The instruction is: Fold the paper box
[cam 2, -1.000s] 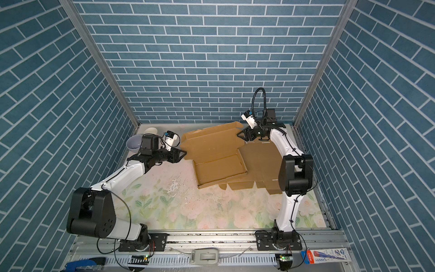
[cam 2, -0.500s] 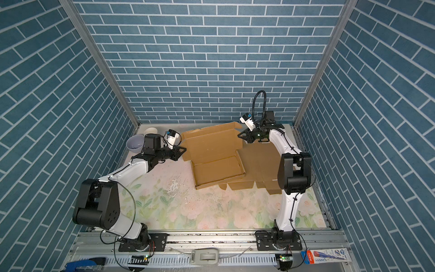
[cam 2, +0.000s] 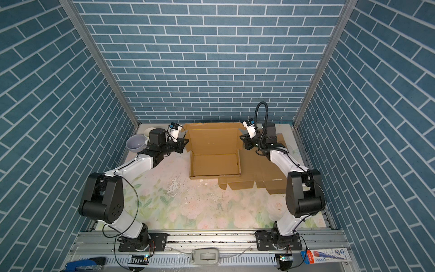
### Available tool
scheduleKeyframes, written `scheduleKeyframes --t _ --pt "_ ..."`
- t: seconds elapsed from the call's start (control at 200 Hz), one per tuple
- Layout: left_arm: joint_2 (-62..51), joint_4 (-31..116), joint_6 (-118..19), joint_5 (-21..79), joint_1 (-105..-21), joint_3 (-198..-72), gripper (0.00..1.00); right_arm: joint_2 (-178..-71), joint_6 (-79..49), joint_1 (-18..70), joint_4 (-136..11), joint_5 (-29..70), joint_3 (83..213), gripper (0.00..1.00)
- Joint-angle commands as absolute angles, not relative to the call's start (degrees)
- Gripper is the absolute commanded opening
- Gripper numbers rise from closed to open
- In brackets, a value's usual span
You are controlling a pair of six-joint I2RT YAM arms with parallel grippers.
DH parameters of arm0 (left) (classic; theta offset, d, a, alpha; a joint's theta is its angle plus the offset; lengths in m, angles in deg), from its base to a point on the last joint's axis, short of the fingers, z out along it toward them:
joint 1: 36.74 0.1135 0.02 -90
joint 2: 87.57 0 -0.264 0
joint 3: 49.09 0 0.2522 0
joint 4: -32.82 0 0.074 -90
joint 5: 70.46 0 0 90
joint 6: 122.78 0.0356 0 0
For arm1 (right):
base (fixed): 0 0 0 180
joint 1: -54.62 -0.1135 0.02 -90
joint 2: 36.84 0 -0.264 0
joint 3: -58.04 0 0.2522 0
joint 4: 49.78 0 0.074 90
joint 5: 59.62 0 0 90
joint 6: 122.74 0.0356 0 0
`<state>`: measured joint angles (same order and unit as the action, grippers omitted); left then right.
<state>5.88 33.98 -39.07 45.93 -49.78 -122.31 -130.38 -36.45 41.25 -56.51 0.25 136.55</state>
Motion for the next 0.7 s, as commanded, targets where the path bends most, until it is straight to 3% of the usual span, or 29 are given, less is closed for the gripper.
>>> scheduleKeyframes --t 0.0,0.14,0.245,0.695 --pt "7.64 25.97 -41.81 41.94 -53.06 -123.35 0.03 -126.98 -28.36 36.99 -41.33 18.19 130.32 0.0" --pt "9.3 19.61 -43.96 40.31 -55.58 -120.94 0.03 -126.3 -25.74 30.78 -34.21 34.43 125.95 0.0" --pt "10.94 15.19 -47.16 40.42 -56.16 -118.06 0.02 -127.13 -22.18 28.17 -28.45 40.28 121.97 0.0" --pt "12.93 6.17 -51.46 38.62 -59.28 -109.86 0.01 -127.66 -17.22 24.57 -20.39 44.99 112.44 0.0"
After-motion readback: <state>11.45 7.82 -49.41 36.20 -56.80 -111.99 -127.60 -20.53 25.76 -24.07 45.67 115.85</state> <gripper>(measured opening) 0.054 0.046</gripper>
